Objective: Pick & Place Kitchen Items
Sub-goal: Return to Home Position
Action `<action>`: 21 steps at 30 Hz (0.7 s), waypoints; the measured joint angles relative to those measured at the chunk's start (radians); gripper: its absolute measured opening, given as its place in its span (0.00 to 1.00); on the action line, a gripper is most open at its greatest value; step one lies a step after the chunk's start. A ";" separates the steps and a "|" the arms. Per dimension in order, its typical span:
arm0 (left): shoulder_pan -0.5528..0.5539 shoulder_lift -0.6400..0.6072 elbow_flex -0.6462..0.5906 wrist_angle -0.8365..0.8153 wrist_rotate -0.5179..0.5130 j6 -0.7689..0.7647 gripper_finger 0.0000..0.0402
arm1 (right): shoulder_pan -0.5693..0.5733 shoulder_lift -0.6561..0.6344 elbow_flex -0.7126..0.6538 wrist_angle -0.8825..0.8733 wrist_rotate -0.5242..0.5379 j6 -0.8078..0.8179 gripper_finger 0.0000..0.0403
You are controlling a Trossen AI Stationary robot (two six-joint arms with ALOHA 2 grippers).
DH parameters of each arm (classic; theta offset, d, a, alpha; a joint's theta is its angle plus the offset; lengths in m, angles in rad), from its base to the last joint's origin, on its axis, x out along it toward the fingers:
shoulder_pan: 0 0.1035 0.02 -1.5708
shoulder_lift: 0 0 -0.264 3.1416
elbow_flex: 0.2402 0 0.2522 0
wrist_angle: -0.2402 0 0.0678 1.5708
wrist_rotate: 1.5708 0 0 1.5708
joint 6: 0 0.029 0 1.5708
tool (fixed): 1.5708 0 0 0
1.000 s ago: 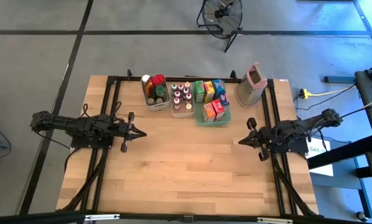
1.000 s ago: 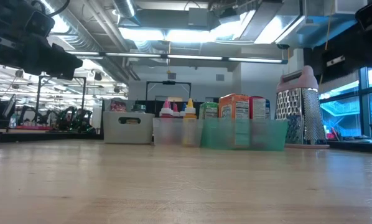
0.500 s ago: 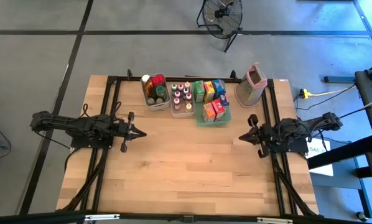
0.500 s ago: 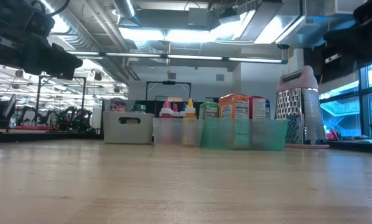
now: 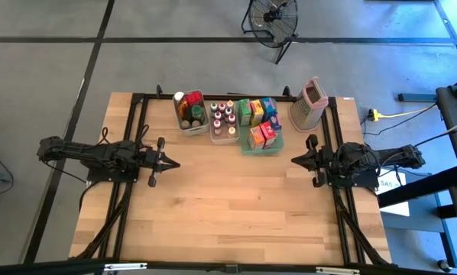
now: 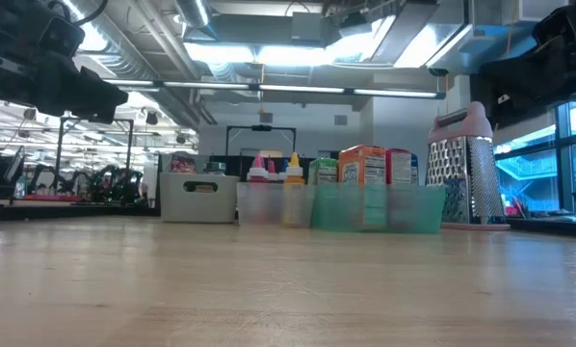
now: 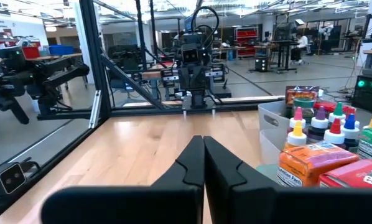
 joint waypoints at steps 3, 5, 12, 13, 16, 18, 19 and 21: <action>0.000 0.000 0.000 0.000 0.000 0.000 0.03 | 0.000 0.000 0.000 0.000 0.000 0.000 0.00; 0.000 0.000 0.000 0.000 0.000 0.000 0.03 | 0.000 0.000 0.000 0.000 0.000 0.000 0.00; 0.000 0.000 0.000 0.000 -0.001 0.000 0.04 | 0.000 0.000 0.000 0.000 0.000 0.000 0.00; 0.000 0.000 0.000 0.000 -0.001 0.000 0.04 | 0.000 0.000 0.000 0.000 0.000 0.000 0.00; 0.000 0.000 0.000 0.000 -0.001 0.000 0.04 | 0.000 0.000 -0.001 0.000 0.000 0.000 0.00; 0.000 0.000 0.000 0.001 -0.001 0.000 0.04 | 0.000 0.000 -0.001 0.000 0.000 0.000 0.00; 0.000 0.000 0.000 0.001 -0.001 0.000 0.04 | 0.000 0.000 -0.001 0.000 0.000 0.000 0.00; 0.000 0.000 0.000 0.001 -0.001 0.000 0.04 | 0.000 0.000 -0.001 0.000 0.000 0.000 0.00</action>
